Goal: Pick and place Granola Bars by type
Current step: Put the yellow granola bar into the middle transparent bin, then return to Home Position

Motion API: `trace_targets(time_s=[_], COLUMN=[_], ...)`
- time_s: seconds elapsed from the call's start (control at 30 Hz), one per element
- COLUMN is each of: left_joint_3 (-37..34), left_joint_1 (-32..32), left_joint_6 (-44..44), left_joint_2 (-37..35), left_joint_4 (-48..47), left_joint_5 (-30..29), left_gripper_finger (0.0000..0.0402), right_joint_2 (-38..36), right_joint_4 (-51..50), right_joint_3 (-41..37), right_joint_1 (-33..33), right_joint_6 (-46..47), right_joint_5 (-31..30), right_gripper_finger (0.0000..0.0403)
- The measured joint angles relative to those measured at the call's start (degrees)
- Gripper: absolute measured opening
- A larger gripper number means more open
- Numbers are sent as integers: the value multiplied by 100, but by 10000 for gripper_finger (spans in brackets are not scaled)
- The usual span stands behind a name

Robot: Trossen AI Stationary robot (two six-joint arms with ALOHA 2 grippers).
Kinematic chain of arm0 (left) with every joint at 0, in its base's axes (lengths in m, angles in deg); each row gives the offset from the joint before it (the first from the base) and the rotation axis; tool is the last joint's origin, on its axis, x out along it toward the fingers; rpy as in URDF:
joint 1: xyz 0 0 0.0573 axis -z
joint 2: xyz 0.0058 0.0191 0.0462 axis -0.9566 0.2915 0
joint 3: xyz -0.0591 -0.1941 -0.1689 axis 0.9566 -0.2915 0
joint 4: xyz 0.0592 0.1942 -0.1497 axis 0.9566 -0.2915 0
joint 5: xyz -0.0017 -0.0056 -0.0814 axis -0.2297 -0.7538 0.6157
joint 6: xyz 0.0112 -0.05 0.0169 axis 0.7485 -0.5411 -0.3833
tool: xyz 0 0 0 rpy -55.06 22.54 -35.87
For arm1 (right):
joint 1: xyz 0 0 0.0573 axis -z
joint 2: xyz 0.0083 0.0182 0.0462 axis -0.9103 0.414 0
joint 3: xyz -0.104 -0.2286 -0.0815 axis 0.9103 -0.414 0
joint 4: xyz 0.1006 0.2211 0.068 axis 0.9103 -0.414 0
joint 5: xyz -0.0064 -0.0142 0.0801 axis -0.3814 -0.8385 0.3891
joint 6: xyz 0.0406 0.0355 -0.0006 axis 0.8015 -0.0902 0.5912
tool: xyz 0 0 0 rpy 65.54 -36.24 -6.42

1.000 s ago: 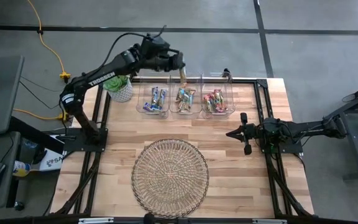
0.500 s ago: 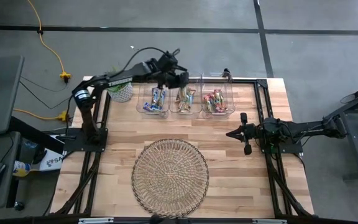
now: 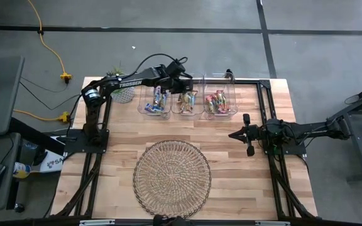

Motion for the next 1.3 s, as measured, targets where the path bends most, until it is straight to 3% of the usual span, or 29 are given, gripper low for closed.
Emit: trace_targets(time_s=[0.47,1.07,1.3], left_joint_3=[616,669,1048], left_joint_1=[150,145,177], left_joint_6=[492,932,1475], left_joint_2=[537,523,260], left_joint_4=[-61,52,60], left_joint_5=[-207,-63,-54], left_gripper_finger=[45,223,256], right_joint_2=[-2,0,0], right_joint_4=[2,2,2], right_joint_3=[0,-2,0], right_joint_1=[1,-1,0], right_joint_6=[-2,0,0], right_joint_5=[-2,0,0], right_gripper_finger=[0,0,0])
